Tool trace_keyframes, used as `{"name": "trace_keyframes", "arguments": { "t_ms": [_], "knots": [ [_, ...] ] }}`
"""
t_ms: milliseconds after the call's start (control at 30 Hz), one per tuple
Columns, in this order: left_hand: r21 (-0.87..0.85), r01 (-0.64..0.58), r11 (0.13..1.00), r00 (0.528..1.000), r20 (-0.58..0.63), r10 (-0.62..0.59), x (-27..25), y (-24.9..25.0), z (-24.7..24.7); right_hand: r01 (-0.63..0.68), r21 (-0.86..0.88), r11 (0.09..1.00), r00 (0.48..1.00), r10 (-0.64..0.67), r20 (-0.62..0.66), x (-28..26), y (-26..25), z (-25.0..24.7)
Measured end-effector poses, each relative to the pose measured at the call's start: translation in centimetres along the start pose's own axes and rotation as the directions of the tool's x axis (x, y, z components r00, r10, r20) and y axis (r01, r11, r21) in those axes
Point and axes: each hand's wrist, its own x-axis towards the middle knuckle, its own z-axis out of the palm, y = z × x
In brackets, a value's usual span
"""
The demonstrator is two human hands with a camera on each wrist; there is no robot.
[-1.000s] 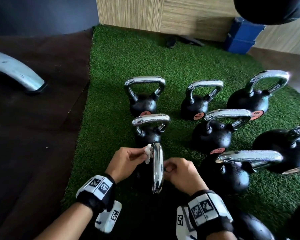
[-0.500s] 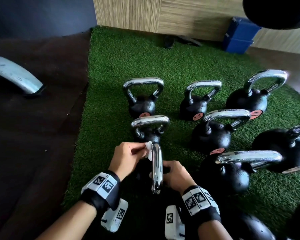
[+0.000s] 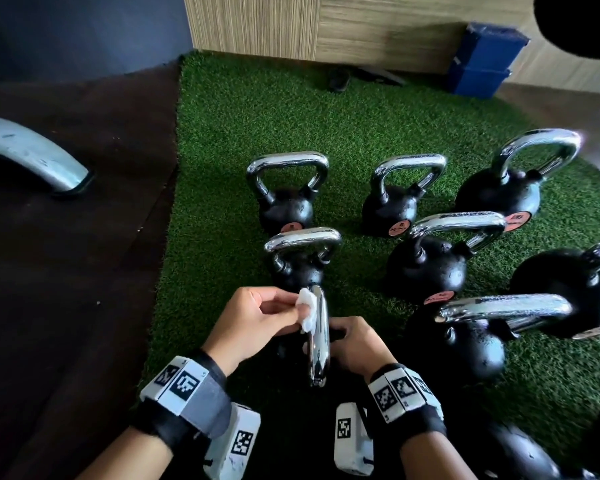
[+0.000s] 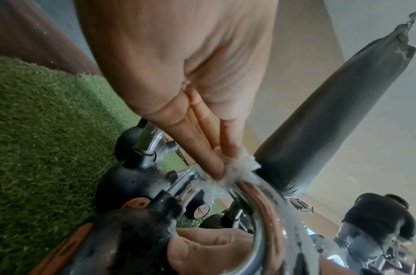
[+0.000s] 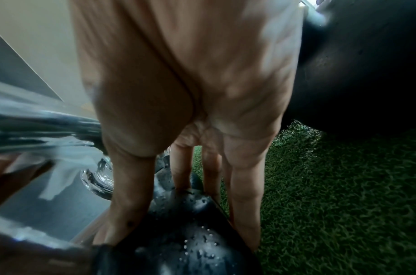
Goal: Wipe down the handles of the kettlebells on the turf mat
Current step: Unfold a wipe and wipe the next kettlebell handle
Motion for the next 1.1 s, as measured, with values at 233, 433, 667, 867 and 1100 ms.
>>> {"name": "trace_keyframes", "arguments": {
  "t_ms": [233,433,667,867,1100],
  "knots": [
    [0.166,-0.026,0.986,0.985,0.171,-0.003,-1.9,-0.7,-1.4,-0.016,0.046,0.999,1.000,0.016,0.017,0.2,0.3,-0.1],
    [0.220,-0.056,0.974,0.969,0.248,0.000,-3.8,-1.6,-1.1,-0.059,0.042,0.997,0.998,0.059,-0.005,0.4,0.8,0.0],
    [0.396,-0.171,0.902,0.974,0.204,0.095,-5.3,-2.7,-1.0,-0.064,0.056,0.996,0.998,0.065,-0.024,0.4,0.7,0.4],
    [0.457,-0.176,0.872,0.983,0.133,0.129,-5.5,-4.0,-0.6,-0.075,0.028,0.997,0.995,0.077,-0.071,0.2,0.7,0.6],
    [0.361,-0.124,0.924,0.988,0.130,0.081,-4.6,-3.6,-1.8,-0.055,-0.242,0.969,0.996,0.038,-0.076,-0.8,-1.6,-0.7]
  ]
}}
